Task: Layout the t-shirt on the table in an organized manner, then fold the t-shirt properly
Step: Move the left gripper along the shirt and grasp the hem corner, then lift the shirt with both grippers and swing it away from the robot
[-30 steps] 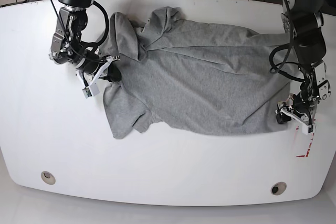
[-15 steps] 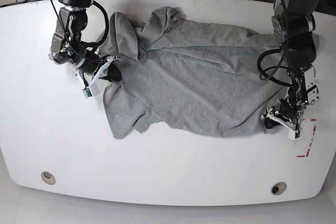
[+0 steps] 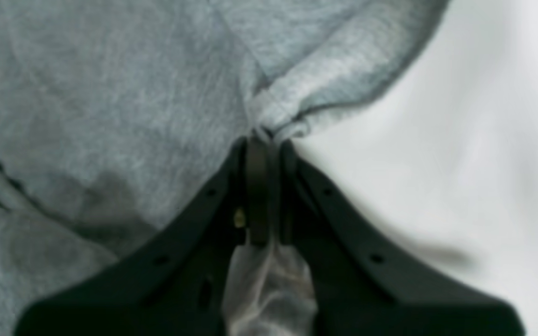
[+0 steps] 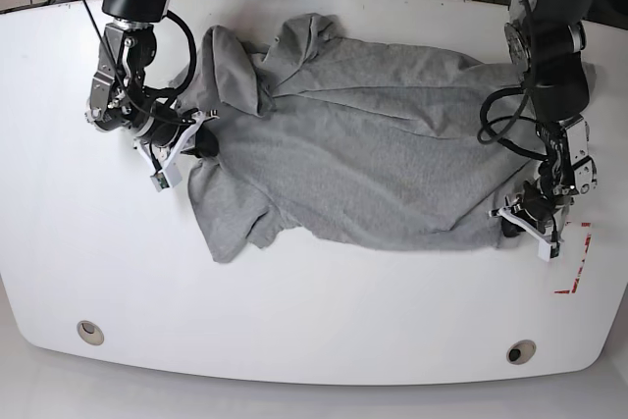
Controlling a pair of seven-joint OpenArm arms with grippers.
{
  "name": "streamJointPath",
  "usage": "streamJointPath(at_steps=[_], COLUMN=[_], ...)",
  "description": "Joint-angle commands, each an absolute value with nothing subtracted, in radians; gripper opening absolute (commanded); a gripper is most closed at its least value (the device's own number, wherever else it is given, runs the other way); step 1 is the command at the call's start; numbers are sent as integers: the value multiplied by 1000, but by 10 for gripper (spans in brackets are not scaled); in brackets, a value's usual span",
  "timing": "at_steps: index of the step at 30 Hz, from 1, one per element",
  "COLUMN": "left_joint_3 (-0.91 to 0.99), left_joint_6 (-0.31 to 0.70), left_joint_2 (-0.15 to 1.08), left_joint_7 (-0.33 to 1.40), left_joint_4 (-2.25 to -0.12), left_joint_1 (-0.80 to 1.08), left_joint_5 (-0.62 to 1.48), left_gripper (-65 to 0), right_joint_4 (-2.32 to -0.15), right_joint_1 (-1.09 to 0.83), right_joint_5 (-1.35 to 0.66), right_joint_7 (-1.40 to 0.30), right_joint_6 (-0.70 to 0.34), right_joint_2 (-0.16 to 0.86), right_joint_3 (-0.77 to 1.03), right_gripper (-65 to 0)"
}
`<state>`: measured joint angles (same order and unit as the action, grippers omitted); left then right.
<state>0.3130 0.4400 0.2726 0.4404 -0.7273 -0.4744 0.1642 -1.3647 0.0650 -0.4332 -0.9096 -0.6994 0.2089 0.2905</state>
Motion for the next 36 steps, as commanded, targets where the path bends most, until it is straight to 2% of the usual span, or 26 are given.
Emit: streamJointPath(at_steps=[1, 8, 20, 28, 36], left_joint_3=[314, 317, 355, 375, 375], left_joint_6=[443, 443, 444, 444, 444], left_joint_2=[289, 291, 288, 285, 286], left_joint_7=[472, 572, 725, 855, 981], left_joint_4=[-874, -1218, -1601, -1776, -1857], left_joint_1=[-453, -323, -249, -332, -541], left_joint_5=[174, 179, 180, 180, 180], left_gripper=[-650, -650, -650, -650, -650], right_joint_4=[-1411, -1563, -1761, -1810, -1794], right_joint_1=[88, 56, 96, 214, 476], right_joint_5=[-437, -437, -437, -438, -440], right_joint_7=[-901, -906, -993, -1012, -1046], right_joint_6=[-698, -698, -698, -698, -698], right_joint_2=[248, 280, 326, 381, 478], right_joint_3=[272, 268, 269, 251, 147], right_gripper=[-650, -650, -650, -648, -645])
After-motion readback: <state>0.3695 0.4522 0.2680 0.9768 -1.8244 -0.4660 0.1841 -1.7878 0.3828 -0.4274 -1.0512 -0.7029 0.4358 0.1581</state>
